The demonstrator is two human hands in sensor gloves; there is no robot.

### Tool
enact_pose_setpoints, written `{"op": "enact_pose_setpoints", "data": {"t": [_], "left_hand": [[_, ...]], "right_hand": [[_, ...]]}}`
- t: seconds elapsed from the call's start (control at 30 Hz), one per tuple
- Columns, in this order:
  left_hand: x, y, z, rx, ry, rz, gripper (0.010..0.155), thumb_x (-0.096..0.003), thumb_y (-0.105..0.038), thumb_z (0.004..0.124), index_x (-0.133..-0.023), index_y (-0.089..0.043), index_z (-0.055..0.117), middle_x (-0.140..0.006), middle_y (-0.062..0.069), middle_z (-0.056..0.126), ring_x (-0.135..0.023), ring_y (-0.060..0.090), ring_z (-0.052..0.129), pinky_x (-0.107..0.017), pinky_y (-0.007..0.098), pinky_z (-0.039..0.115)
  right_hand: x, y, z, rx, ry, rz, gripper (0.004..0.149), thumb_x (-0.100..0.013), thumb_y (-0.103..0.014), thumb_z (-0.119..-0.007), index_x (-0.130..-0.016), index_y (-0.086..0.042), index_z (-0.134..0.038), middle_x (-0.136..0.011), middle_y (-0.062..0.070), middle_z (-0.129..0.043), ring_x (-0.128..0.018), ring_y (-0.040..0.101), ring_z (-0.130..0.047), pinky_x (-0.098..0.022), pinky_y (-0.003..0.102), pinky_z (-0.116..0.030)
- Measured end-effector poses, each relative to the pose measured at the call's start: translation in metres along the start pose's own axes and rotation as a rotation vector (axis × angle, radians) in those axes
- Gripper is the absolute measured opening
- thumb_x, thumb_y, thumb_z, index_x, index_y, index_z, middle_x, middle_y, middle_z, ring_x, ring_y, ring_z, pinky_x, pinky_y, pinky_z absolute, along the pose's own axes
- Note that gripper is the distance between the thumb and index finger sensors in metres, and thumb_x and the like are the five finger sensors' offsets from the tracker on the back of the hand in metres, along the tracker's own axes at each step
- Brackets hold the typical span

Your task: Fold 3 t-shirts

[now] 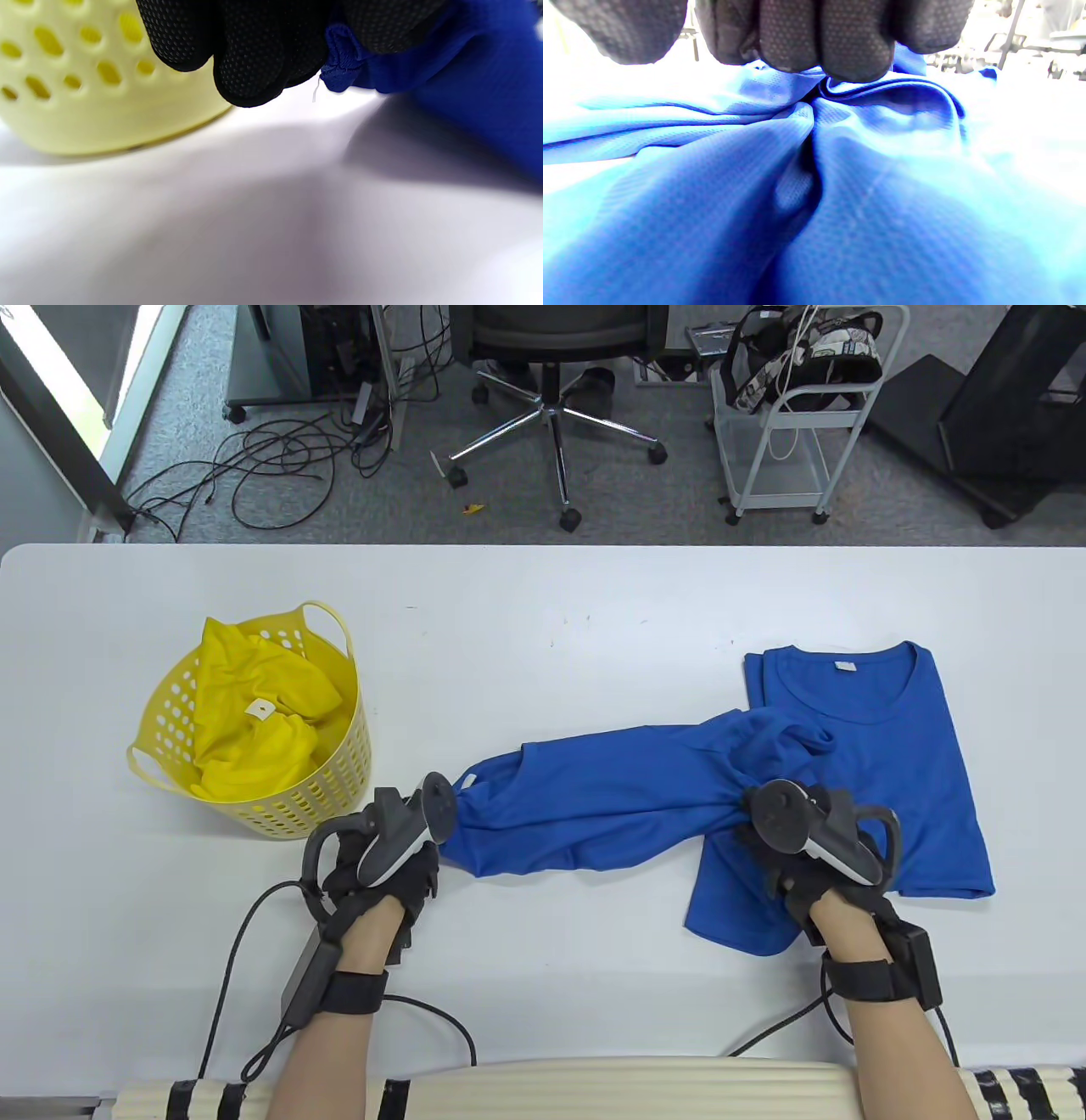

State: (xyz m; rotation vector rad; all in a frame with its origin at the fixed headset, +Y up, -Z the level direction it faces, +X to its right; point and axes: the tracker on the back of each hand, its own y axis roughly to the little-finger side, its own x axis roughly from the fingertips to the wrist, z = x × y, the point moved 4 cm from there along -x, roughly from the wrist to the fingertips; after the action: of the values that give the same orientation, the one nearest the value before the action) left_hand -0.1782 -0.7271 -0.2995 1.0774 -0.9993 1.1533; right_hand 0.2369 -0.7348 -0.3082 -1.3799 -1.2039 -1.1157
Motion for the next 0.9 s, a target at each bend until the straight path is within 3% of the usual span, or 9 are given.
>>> {"op": "enact_pose_setpoints", "data": {"t": [0.07,0.27,0.37,0.43,0.53,0.6,0.7,0.8,0.9], "left_hand": [[0.010,-0.010,-0.024,0.051,-0.056,0.028,0.042,-0.0405,-0.043,0.076,-0.080,-0.029,0.078,-0.076,0.006,0.086,-0.060,0.017,0.095,-0.058,0.041,0.075],[0.025,-0.007,-0.099,0.138,-0.220,-0.014,0.042,-0.0406,-0.042,0.075,-0.080,-0.029,0.078,-0.077,0.006,0.086,-0.061,0.017,0.095,-0.058,0.041,0.074],[0.028,0.003,-0.125,0.123,-0.270,-0.063,0.042,-0.0406,-0.042,0.076,-0.080,-0.029,0.078,-0.077,0.006,0.086,-0.061,0.017,0.095,-0.058,0.041,0.074],[0.031,0.008,-0.137,0.120,-0.300,-0.088,0.042,-0.0406,-0.042,0.076,-0.080,-0.029,0.078,-0.077,0.007,0.086,-0.061,0.018,0.095,-0.058,0.041,0.074],[0.032,0.014,-0.148,0.088,-0.314,-0.111,0.042,-0.0406,-0.042,0.076,-0.080,-0.028,0.078,-0.077,0.007,0.086,-0.061,0.018,0.095,-0.058,0.041,0.074],[0.032,0.018,-0.152,0.075,-0.318,-0.120,0.042,-0.0407,-0.042,0.076,-0.080,-0.028,0.078,-0.077,0.007,0.086,-0.061,0.018,0.095,-0.058,0.041,0.074],[0.035,0.026,-0.159,0.099,-0.330,-0.127,0.042,-0.0405,-0.042,0.076,-0.080,-0.028,0.078,-0.077,0.007,0.086,-0.060,0.018,0.095,-0.058,0.041,0.074],[0.037,0.038,-0.170,0.097,-0.362,-0.152,0.042,-0.0406,-0.042,0.076,-0.080,-0.028,0.079,-0.077,0.007,0.086,-0.060,0.018,0.095,-0.058,0.041,0.074],[0.041,0.050,-0.183,0.090,-0.410,-0.202,0.041,-0.0402,-0.042,0.076,-0.079,-0.029,0.079,-0.077,0.007,0.085,-0.061,0.018,0.094,-0.059,0.042,0.072]], "right_hand": [[-0.002,-0.002,-0.016,-0.029,-0.121,0.048,0.053,-0.037,-0.048,-0.082,-0.082,-0.020,-0.075,-0.078,0.011,-0.079,-0.067,0.036,-0.082,-0.055,0.057,-0.067],[-0.006,-0.014,-0.030,0.149,-0.168,0.034,0.061,-0.035,-0.048,-0.085,-0.086,-0.017,-0.070,-0.081,0.011,-0.076,-0.069,0.037,-0.081,-0.055,0.057,-0.066],[-0.006,-0.019,-0.042,0.204,-0.229,0.054,0.063,-0.035,-0.047,-0.086,-0.087,-0.017,-0.067,-0.084,0.012,-0.073,-0.071,0.038,-0.077,-0.057,0.058,-0.064],[-0.006,-0.023,-0.040,0.236,-0.207,0.063,0.062,-0.035,-0.048,-0.085,-0.086,-0.018,-0.067,-0.082,0.011,-0.074,-0.070,0.037,-0.079,-0.056,0.057,-0.065],[-0.007,-0.028,-0.041,0.252,-0.175,0.069,0.045,-0.039,-0.036,-0.083,-0.080,-0.021,-0.072,-0.077,0.009,-0.078,-0.066,0.035,-0.082,-0.054,0.056,-0.067],[-0.008,-0.031,-0.040,0.281,-0.144,0.081,0.043,-0.038,-0.035,-0.083,-0.078,-0.021,-0.074,-0.074,0.008,-0.081,-0.063,0.033,-0.085,-0.053,0.054,-0.070],[-0.004,-0.029,-0.013,0.210,-0.043,0.090,0.042,-0.037,-0.034,-0.081,-0.076,-0.021,-0.076,-0.071,0.007,-0.084,-0.059,0.029,-0.088,-0.051,0.051,-0.073],[0.008,-0.020,0.040,0.102,0.123,0.088,0.042,-0.037,-0.032,-0.081,-0.077,-0.019,-0.077,-0.071,0.008,-0.084,-0.058,0.030,-0.089,-0.051,0.051,-0.073],[0.019,-0.009,0.088,0.096,0.203,0.062,0.042,-0.037,-0.032,-0.081,-0.078,-0.019,-0.077,-0.072,0.008,-0.084,-0.059,0.030,-0.088,-0.052,0.051,-0.073]]}}
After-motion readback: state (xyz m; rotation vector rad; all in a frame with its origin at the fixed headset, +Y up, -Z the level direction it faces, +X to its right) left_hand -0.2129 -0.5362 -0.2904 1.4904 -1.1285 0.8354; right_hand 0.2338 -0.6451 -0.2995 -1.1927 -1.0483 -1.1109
